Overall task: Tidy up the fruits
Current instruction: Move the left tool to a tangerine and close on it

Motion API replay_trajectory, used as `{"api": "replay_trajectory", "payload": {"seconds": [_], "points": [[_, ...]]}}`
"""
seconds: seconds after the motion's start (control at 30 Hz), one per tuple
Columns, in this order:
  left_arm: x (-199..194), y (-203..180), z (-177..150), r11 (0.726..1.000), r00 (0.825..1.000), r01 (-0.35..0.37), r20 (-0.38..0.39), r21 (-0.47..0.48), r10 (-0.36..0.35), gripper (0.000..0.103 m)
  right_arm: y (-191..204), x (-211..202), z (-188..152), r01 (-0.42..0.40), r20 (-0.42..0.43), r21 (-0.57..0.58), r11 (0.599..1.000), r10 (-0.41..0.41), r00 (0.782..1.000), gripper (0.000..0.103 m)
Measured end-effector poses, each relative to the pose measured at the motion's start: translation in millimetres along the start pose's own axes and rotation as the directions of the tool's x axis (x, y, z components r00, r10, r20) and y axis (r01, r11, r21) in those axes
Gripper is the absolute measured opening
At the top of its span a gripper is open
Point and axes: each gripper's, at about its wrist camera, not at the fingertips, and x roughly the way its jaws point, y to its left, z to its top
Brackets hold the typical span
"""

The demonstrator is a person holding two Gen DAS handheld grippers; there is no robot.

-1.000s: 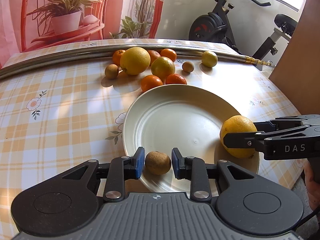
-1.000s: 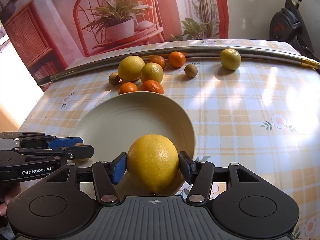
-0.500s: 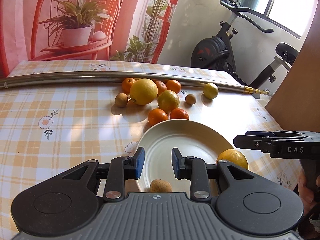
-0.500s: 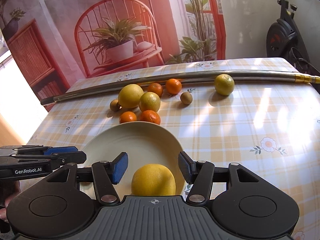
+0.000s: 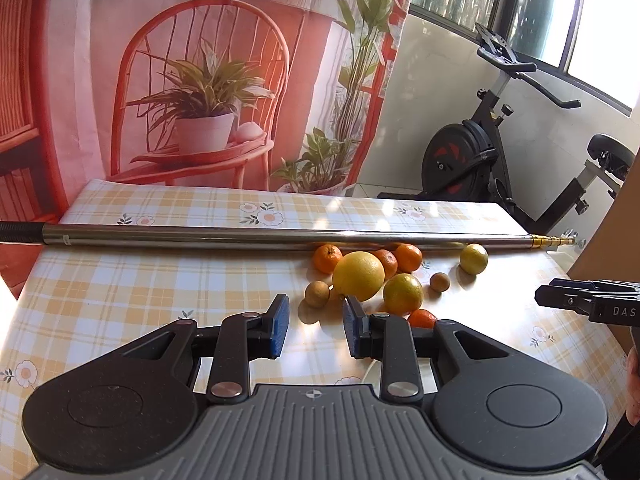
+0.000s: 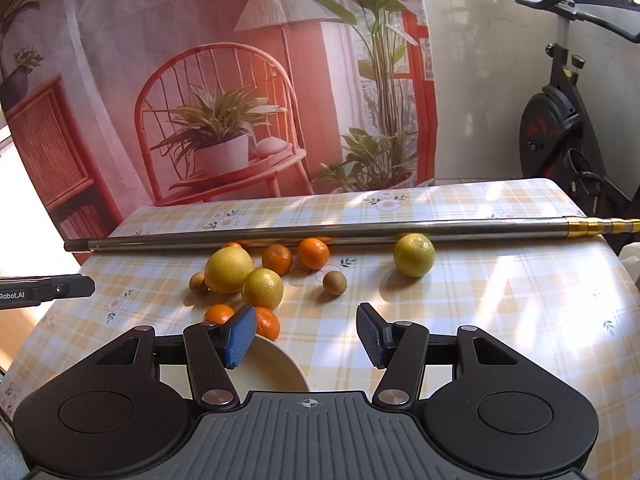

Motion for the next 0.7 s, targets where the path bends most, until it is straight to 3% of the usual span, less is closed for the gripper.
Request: {"api": "replay_trajectory", "payload": {"seconds": [0.27, 0.53, 0.7], "points": [[35, 4, 11, 1.000, 0.998, -0.015, -0.055, 0.010, 0.015, 0.031, -13, 16, 12, 0.046, 0.019, 0.004, 0.999, -0.046, 0.999, 0.052], [99, 9, 36, 0.989, 0.991, 0.019, -0.130, -0.148, -0.038, 0.031, -31, 39, 8, 0.080, -0.010, 0.047, 0.996, -0.080, 0.997, 0.052], [142, 10, 49, 0.976, 0.983, 0.017, -0.174, -0.217, -0.056, 0.040, -48, 49, 7, 0.108, -0.020, 0.082, 0.991, -0.107, 0.994, 0.052]]}}
